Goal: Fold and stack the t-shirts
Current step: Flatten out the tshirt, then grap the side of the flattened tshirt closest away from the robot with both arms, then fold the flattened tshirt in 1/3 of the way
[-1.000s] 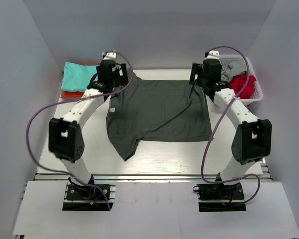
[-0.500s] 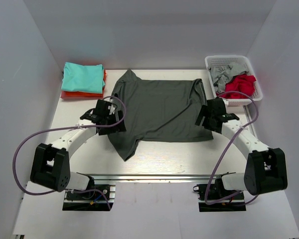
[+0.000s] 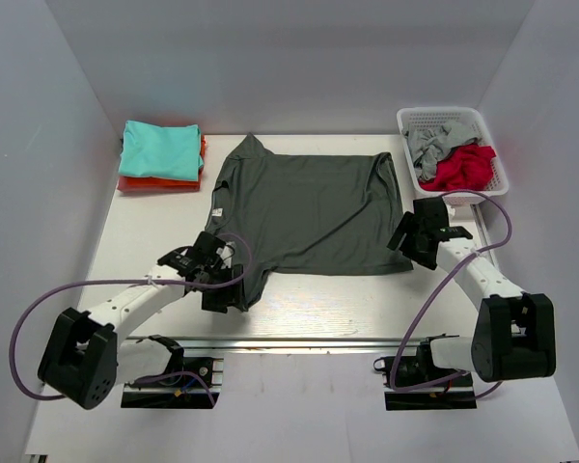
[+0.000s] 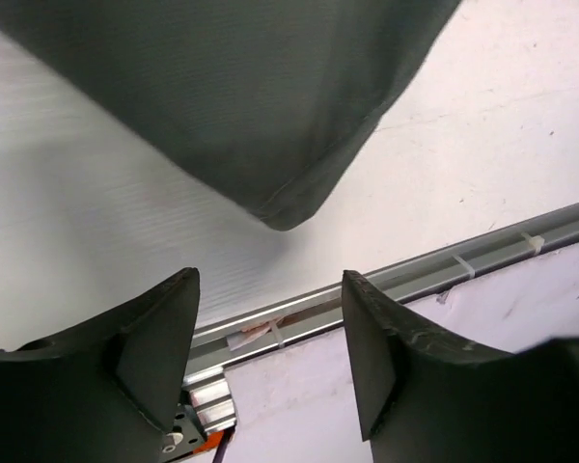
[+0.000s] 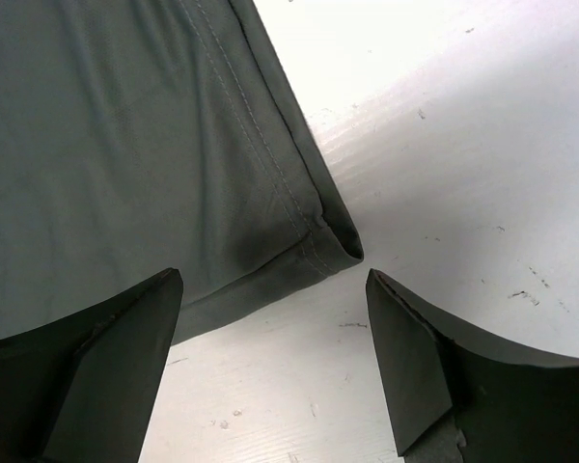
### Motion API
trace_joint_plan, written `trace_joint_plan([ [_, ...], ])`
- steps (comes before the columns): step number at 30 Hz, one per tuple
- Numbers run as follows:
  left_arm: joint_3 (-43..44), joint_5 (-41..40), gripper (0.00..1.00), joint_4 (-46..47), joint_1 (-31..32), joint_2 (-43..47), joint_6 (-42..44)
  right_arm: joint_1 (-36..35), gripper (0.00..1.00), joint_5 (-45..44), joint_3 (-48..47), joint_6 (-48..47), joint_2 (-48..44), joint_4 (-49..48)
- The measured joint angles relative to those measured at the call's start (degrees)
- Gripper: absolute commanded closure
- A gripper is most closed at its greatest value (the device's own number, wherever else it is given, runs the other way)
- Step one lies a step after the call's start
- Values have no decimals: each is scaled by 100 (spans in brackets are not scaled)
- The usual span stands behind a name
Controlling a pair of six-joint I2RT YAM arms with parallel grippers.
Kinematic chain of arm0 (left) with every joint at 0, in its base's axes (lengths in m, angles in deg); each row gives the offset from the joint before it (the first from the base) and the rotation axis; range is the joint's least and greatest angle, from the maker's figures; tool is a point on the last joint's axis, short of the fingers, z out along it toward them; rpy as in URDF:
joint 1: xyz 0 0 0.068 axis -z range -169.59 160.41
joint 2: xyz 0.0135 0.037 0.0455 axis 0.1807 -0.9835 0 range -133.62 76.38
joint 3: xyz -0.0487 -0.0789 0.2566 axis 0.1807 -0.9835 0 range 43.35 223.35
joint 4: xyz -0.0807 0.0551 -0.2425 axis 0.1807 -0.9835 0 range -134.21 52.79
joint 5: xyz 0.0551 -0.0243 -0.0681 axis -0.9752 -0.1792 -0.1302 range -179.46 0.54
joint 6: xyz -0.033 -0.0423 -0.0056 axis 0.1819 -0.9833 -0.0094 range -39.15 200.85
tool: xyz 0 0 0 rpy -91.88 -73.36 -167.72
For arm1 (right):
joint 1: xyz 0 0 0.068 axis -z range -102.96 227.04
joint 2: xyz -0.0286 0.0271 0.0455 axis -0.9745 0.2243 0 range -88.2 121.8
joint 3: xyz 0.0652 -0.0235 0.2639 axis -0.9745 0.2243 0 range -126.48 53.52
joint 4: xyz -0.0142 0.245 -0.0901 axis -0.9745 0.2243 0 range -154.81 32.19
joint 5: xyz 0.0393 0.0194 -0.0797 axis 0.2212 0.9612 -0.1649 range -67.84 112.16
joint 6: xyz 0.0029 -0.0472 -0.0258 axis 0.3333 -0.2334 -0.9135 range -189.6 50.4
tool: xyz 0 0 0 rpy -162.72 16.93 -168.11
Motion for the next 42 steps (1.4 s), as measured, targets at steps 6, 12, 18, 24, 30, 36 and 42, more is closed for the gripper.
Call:
trace_joint_plan([
  [6,15,-214,36,249,328,-730,-90,201,27,190,190,66,0,-13],
  [12,302,-772,47,411,376,-1108,-203,391,31,448,382,72,61,-42],
  [18,417,-817,100,774,374,-1427,-186,498,49,520,535,122,396,-385],
  [24,503,-933,100,487,376,-1412,-153,560,100,664,636,179,579,-623],
  [30,509,-933,100,-479,407,-750,-179,560,100,758,1021,188,-7,-354],
  [36,520,-710,100,-1196,428,-326,-208,557,100,815,1110,44,-815,286],
  [42,713,-463,100,-1082,428,-369,-72,557,100,1082,1110,-114,-872,341],
])
